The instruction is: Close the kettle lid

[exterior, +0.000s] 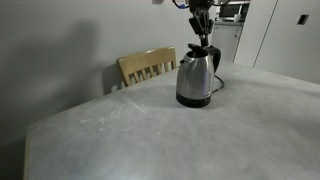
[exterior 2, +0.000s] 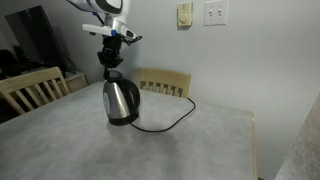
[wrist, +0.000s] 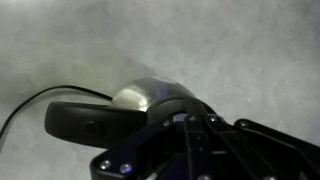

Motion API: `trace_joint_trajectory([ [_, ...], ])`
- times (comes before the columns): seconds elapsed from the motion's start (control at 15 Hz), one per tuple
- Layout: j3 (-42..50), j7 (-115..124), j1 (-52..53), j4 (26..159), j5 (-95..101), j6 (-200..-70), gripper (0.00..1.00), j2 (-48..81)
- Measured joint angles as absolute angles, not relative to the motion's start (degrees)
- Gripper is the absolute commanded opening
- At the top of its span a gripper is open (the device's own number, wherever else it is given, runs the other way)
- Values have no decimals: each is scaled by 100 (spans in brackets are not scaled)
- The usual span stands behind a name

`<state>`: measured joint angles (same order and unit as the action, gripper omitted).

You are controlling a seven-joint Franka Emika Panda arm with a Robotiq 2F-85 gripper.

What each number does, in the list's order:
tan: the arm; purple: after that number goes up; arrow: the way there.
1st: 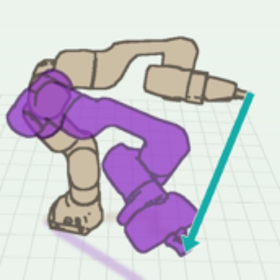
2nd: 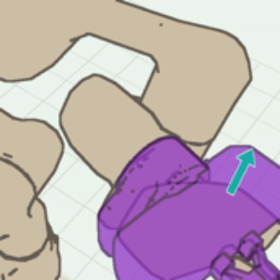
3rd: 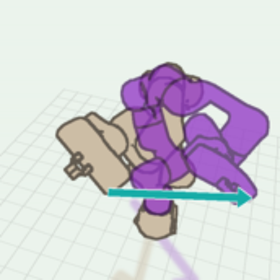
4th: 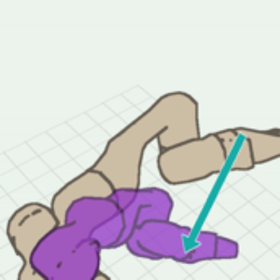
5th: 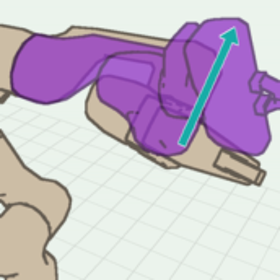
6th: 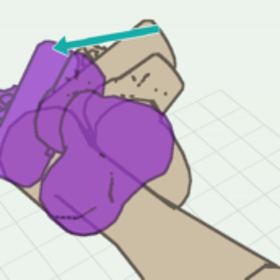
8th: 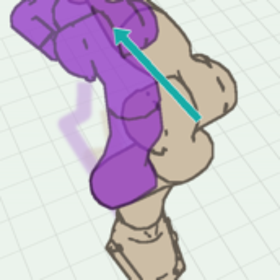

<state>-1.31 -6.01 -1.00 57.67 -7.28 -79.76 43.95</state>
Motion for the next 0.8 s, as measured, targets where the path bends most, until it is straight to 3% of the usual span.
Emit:
trace_joint_trajectory([
  [0.8,-124,-511,-47,5720,-637,-8307,0,4396],
])
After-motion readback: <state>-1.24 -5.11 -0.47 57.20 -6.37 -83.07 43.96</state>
